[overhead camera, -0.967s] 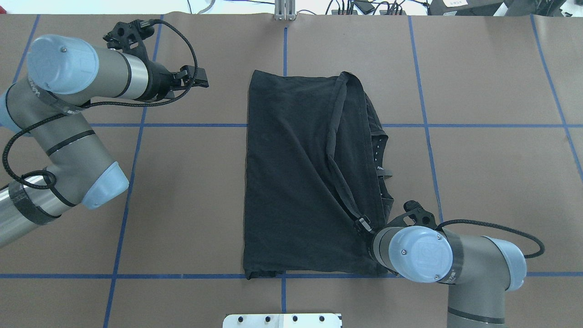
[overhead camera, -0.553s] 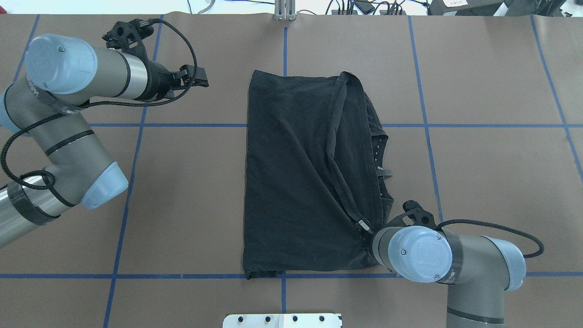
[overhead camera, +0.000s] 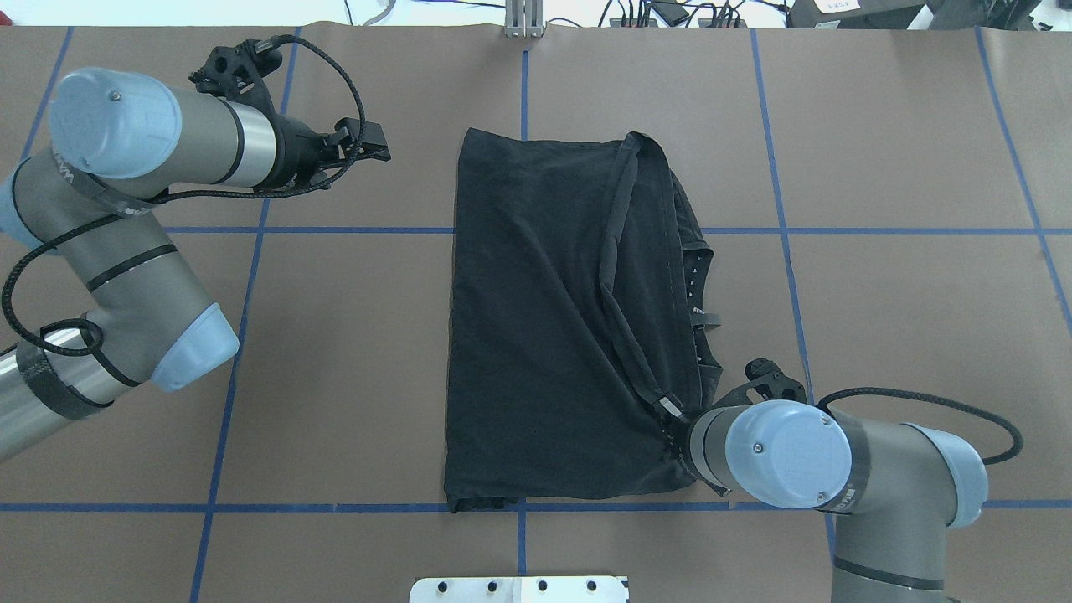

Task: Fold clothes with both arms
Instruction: 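Move the left gripper to the shirt's near corner beside the right gripper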

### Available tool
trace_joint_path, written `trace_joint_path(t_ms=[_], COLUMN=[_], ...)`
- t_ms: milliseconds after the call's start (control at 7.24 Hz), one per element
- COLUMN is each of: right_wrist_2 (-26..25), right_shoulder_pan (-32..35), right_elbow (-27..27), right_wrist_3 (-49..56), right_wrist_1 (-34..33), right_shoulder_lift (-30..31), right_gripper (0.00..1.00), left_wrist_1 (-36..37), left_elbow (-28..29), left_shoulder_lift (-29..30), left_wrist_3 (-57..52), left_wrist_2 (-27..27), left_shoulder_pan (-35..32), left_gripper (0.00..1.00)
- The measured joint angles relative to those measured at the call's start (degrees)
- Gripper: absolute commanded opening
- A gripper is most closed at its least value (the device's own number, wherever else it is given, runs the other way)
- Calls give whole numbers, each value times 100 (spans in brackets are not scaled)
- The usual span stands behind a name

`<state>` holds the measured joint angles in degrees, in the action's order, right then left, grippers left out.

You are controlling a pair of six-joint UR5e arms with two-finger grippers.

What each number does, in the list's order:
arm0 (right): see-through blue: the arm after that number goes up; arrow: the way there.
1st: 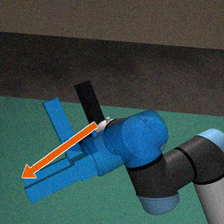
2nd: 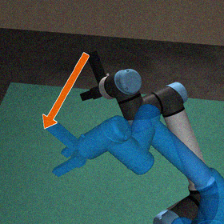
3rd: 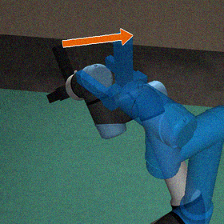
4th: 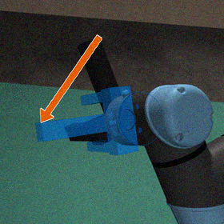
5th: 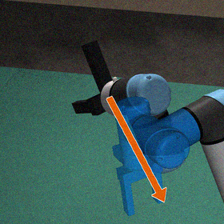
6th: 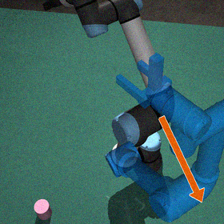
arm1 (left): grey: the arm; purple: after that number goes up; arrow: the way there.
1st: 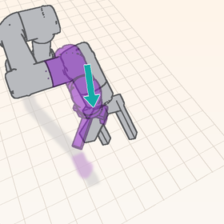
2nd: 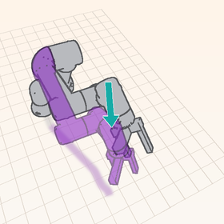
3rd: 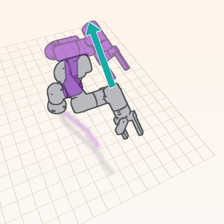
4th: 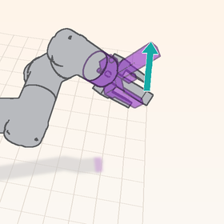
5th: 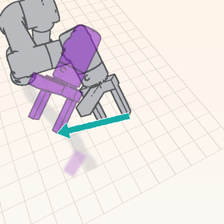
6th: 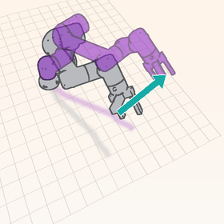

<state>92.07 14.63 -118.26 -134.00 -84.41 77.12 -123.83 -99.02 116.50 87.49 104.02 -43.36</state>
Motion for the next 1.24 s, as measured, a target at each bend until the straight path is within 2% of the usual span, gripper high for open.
trace_joint_path(t_ms=[276,415,553,829,1105,1244], right_wrist_2=[140,225,300,345,348,349], right_shoulder_pan=[51,54,54,50,49,49], right_elbow=[-219,-296,-337,-353,-356,-356], right_wrist_3=[22,26,27,31,32,32], right_wrist_1=[-168,-189,-195,-199,-199,-199], right_shoulder_lift=[64,96,116,119,112,111], right_gripper=[0,0,0,0,0,0], left_wrist_1=[-85,-94,-92,-85,-71,-66], left_elbow=[-790,-1203,-1369,-1217,-995,-868], left_shoulder_lift=[-473,-759,-891,-957,-942,-920], left_wrist_3=[1302,1965,2538,3245,3420,3442], left_wrist_2=[-679,-1132,-1550,-2135,-2449,-2489], left_shoulder_pan=[921,1544,2150,3107,3572,3729], left_gripper=[99,96,92,87,81,73])
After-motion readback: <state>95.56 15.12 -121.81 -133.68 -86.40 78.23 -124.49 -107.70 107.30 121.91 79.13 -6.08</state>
